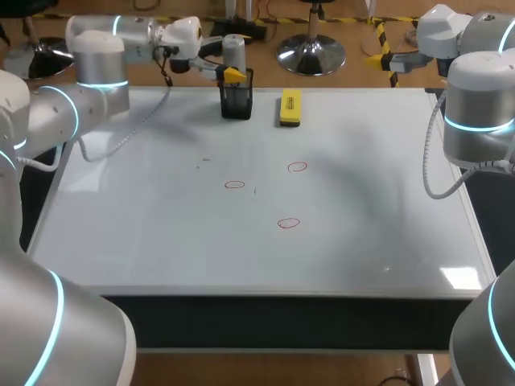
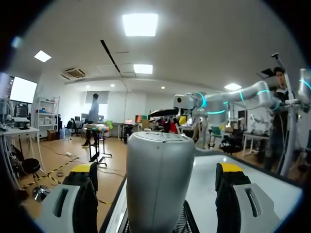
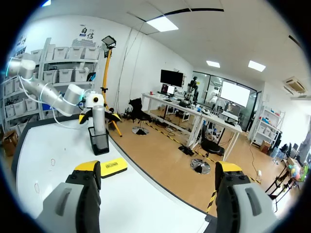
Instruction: Pick up the inspection probe, press it on each red-marked spot on the whiteboard one by one, put down the probe, pick up the eraser, and wipe off all the red marks.
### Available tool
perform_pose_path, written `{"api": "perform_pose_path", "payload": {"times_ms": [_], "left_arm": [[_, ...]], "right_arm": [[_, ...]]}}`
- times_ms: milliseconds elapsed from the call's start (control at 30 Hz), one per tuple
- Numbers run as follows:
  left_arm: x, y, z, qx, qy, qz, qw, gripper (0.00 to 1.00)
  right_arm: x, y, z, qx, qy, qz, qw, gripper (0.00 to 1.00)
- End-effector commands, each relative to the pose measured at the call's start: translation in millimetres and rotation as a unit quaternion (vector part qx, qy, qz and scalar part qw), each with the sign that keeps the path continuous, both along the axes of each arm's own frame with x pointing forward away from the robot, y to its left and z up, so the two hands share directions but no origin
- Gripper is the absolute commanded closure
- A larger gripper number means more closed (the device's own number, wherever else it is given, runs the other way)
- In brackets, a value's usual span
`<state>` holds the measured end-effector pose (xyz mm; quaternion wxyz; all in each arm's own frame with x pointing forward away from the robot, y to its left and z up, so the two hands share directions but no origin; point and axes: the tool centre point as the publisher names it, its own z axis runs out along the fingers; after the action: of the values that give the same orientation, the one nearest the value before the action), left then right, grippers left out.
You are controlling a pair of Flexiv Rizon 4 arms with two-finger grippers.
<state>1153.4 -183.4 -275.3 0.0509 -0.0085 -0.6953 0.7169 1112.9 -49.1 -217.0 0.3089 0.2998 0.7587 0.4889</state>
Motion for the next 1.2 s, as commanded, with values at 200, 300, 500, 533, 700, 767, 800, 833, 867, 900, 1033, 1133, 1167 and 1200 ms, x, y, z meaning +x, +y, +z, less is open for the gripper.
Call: {"api": "perform_pose_path", "payload": {"times_ms": [200,300,500,533,700,767,800,833,867,900,1033,1133,1167,1200], "left_arm": [[8.9,3,-3.1,-0.011,-0.003,-0.041,0.999,0.42],[8.8,3,-2.8,-0.012,-0.003,-0.041,0.999,0.65],[10.7,5,-7.6,-0.012,0.000,-0.041,0.999,1.00],[10.7,5,-7.7,-0.012,0.000,-0.041,0.999,1.00],[6.0,6,-2.4,-0.015,-0.003,-0.042,0.999,1.00],[6.0,6,-1.1,-0.016,-0.005,-0.042,0.999,1.00],[3.6,5,2.1,-0.018,-0.007,-0.042,0.999,1.00],[2.6,5,3.4,-0.019,-0.009,-0.044,0.999,1.00],[2.3,5,4.5,-0.019,-0.011,-0.044,0.999,1.00],[1.6,5,6.6,-0.019,-0.014,-0.046,0.999,1.00],[-0.9,4,15.1,-0.020,-0.023,-0.048,0.998,1.00],[-2.0,4,21.5,-0.021,-0.031,-0.051,0.998,1.00],[-2.9,4,24.3,-0.021,-0.033,-0.051,0.998,1.00],[-4.4,4,27.5,-0.022,-0.035,-0.052,0.998,1.00]], "right_arm": [[0.1,0,0,0.000,0.000,0.000,1.000,0.00],[0.1,0,0,0.000,0.000,0.000,1.000,0.00],[0.1,0,0,0.000,0.000,0.000,1.000,0.00],[0.1,0,0,0.000,0.000,0.000,1.000,0.00],[0.1,0,0,0.000,0.000,0.000,1.000,0.00],[0.1,0,0,0.000,0.000,0.000,1.000,0.00],[0.1,0,0,0.000,0.000,0.000,1.000,0.00],[0.1,0,0,0.000,0.000,0.000,1.000,0.00],[0.1,0,0,0.000,0.000,0.000,1.000,0.00],[0.1,0,0,0.000,0.000,0.000,1.000,0.00],[0.1,0,0,0.000,0.000,0.000,1.000,0.00],[0.1,0,0,0.000,0.000,0.000,1.000,0.00],[0.1,0,0,0.000,0.000,0.000,1.000,0.00],[0.1,0,0,0.000,0.000,0.000,1.000,0.00]]}}
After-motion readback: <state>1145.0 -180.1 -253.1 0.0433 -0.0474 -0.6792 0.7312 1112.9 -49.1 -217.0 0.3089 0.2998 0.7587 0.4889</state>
